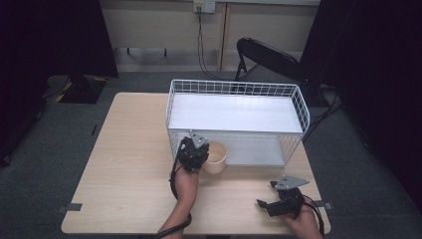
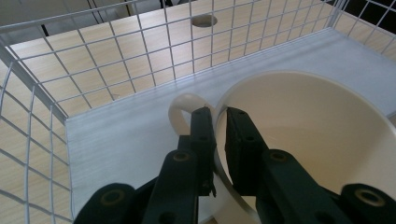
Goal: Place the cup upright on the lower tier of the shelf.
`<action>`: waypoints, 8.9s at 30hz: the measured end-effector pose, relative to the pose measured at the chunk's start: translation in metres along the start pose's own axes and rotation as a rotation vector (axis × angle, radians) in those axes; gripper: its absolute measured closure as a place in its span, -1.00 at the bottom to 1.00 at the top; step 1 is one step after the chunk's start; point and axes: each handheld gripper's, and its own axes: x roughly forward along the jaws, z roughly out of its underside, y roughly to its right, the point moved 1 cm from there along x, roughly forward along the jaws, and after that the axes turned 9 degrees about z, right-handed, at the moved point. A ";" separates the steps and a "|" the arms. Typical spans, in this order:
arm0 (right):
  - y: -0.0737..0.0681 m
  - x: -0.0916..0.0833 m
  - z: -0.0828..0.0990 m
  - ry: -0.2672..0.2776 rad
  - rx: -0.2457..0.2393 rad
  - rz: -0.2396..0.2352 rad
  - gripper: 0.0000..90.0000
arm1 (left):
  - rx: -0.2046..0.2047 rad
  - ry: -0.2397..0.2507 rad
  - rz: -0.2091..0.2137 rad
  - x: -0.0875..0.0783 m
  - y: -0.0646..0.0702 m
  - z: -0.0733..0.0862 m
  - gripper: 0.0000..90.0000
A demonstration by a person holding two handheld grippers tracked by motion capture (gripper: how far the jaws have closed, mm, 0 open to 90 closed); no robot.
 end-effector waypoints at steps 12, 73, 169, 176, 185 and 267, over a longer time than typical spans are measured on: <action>0.000 0.000 0.000 0.000 0.000 0.000 -0.74 | -0.015 0.009 -0.025 0.001 -0.004 -0.001 0.82; 0.000 0.000 0.000 0.000 0.000 0.000 -0.74 | 0.049 0.023 0.151 -0.034 0.012 0.031 -0.54; 0.000 0.000 0.000 0.001 0.000 0.002 -0.74 | -0.024 0.010 0.070 0.013 0.021 0.031 0.44; 0.000 0.000 0.000 0.001 -0.001 0.002 -0.74 | -0.025 0.012 0.080 0.014 0.020 0.031 0.40; 0.000 0.000 0.000 0.001 -0.001 0.002 -0.74 | -0.004 0.012 0.140 0.006 0.022 0.032 0.18; 0.000 0.000 0.000 -0.001 0.002 0.004 -0.74 | 0.116 -0.138 0.374 -0.076 -0.042 0.101 -0.63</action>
